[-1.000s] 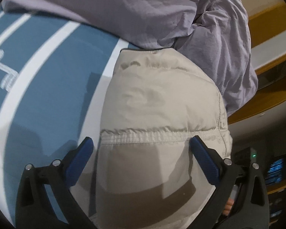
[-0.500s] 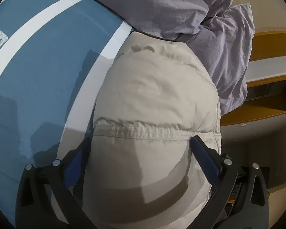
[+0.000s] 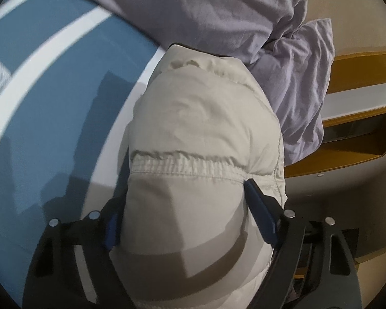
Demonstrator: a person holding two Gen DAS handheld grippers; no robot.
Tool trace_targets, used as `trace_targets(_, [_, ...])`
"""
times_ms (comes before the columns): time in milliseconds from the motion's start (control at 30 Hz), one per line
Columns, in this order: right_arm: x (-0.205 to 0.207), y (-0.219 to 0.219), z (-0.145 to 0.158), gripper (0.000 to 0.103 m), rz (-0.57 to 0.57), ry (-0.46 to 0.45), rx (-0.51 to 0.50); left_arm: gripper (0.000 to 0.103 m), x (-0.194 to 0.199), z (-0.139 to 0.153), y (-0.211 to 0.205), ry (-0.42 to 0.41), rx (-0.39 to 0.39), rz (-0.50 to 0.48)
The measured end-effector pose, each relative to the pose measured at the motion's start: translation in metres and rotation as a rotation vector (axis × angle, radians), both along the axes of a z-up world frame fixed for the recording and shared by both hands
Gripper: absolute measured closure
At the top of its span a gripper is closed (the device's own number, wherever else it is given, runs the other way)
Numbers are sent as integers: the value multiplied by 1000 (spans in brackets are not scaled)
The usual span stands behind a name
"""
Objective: Fold large clothes
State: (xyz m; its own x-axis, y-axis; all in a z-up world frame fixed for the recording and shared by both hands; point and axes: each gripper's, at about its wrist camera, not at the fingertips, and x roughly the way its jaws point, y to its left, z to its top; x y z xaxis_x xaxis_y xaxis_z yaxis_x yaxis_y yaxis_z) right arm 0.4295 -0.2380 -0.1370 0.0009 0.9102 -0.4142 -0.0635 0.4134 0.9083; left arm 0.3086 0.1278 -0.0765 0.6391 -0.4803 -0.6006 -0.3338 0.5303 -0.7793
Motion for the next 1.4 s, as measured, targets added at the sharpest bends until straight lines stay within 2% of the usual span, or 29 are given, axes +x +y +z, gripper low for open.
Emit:
trace_targets(233, [31,46,16,36,10,-41,19,21,17,25,39,-22,69,58])
trace_targets(433, [50,78,10,36,9,-32,-16,21,31,21,67,14,115,103])
trace_targets(633, [50,75,4,24,-25,-11,-62,14,32,15,69,39,171,108])
trace_targets(767, [50,65,20,20,-39,-42,-131,13,32,28,67,69,273,101])
trace_targets(867, [49,57,31,20,-65,-65,-172,13,31,51,59,52,430,90])
trace_targets(1000, [45,36,56,18,-172,-160,-251,12,28,78,32,-1,612,30])
trace_targets(1133, [37,43,92,19,-205,-334,-348,12,25,93,2,-41,701,-15])
trace_targets(1200, [24,61,115,32,-172,-483,-409,12,24,96,-15,-50,752,-27])
trace_targets(1233, [17,70,124,35,-149,-547,-431,12,24,97,-21,-53,773,-33])
trace_targets(1300, [6,87,132,43,-116,-633,-454,12,24,96,-33,-49,809,-41])
trace_targets(1400, [-8,111,134,48,-67,-749,-505,12,23,86,-39,-15,809,-26])
